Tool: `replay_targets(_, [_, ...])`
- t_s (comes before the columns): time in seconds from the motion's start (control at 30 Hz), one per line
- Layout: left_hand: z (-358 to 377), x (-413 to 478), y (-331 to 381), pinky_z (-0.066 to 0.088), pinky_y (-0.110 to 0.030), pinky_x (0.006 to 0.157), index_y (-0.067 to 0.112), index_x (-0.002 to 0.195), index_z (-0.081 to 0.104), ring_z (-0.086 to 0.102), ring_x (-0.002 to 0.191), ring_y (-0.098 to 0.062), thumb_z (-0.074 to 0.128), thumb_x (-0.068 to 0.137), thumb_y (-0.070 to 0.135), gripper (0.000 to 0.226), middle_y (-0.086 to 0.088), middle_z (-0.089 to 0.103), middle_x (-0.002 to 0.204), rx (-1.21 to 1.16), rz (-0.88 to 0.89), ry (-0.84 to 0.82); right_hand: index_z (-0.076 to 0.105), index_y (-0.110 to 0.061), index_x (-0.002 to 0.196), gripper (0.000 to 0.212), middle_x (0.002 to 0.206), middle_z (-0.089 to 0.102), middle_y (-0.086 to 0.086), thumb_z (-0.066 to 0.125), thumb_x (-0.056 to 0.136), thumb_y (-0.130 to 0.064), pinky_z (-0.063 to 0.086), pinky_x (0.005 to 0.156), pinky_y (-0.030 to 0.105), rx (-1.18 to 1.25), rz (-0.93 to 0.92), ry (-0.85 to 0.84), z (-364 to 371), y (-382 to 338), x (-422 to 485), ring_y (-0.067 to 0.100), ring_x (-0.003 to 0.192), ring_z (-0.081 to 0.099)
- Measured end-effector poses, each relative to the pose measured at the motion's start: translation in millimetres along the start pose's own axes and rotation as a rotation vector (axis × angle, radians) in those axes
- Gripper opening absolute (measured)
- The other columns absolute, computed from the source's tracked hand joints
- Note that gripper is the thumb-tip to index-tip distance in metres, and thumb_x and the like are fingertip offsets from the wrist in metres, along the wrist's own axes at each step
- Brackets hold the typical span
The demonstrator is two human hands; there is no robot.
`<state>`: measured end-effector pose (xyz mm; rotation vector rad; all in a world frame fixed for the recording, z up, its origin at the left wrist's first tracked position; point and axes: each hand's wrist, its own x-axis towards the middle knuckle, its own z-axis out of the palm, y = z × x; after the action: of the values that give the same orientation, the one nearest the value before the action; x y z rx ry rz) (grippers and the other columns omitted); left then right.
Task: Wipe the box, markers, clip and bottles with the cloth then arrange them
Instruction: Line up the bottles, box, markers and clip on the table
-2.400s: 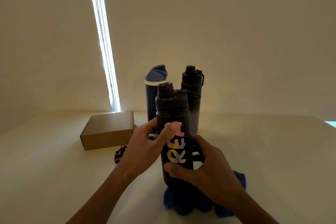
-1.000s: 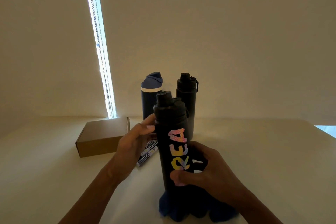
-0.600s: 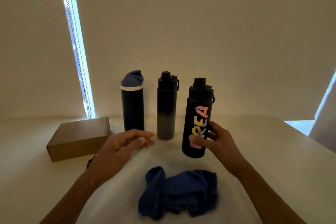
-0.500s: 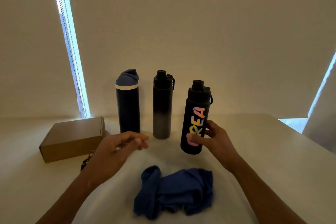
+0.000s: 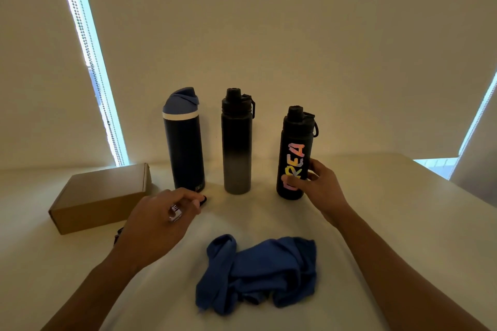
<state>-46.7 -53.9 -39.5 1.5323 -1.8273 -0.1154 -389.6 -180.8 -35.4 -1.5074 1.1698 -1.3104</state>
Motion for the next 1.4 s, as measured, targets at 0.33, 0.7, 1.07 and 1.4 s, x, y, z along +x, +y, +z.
replay_targets(0.33, [5.9, -2.4, 0.2, 0.053, -0.021, 0.080, 0.040, 0.118, 0.069, 0.065, 0.086, -0.001, 0.072, 0.095, 0.031, 0.025, 0.021, 0.061, 0.097, 0.031, 0.033, 0.028, 0.039, -0.033, 0.139, 0.086, 0.135, 0.059, -0.015, 0.085, 0.069, -0.055, 0.049, 0.103, 0.035, -0.133, 0.006, 0.088, 1.4, 22.6, 8.1, 0.005, 0.122, 0.057])
replay_targets(0.7, [9.5, -2.9, -10.9, 0.053, -0.013, 0.089, 0.013, 0.118, 0.073, 0.062, 0.102, 0.013, 0.086, 0.082, 0.012, 0.038, 0.006, 0.073, 0.103, -0.048, 0.127, 0.119, 0.054, -0.025, 0.122, 0.058, 0.119, 0.053, -0.011, 0.082, 0.076, -0.048, 0.056, 0.078, 0.027, -0.316, -0.151, 0.374, 5.7, 9.8, -24.9, 0.006, 0.098, 0.060])
replay_targets(1.07, [-0.9, 21.0, -2.7, 0.054, -0.017, 0.077, 0.024, 0.131, 0.060, 0.067, 0.100, -0.006, 0.082, 0.085, 0.044, 0.055, 0.009, 0.067, 0.120, -0.155, -0.212, 0.334, 0.058, -0.032, 0.126, 0.056, 0.113, 0.064, -0.020, 0.077, 0.079, -0.054, 0.056, 0.084, 0.020, -0.354, -0.190, -0.032, 69.6, -14.2, -39.2, -0.005, 0.100, 0.062])
replay_targets(1.4, [13.3, 52.6, -16.1, 0.052, -0.037, 0.103, 0.022, 0.146, 0.038, 0.053, 0.130, -0.018, 0.089, 0.078, 0.044, 0.087, -0.002, 0.047, 0.149, -0.219, -0.346, 0.346, 0.044, -0.027, 0.115, 0.065, 0.118, 0.038, -0.007, 0.081, 0.070, -0.057, 0.057, 0.080, 0.035, -0.391, -0.192, 0.528, 51.7, -6.8, -28.1, 0.019, 0.103, 0.055])
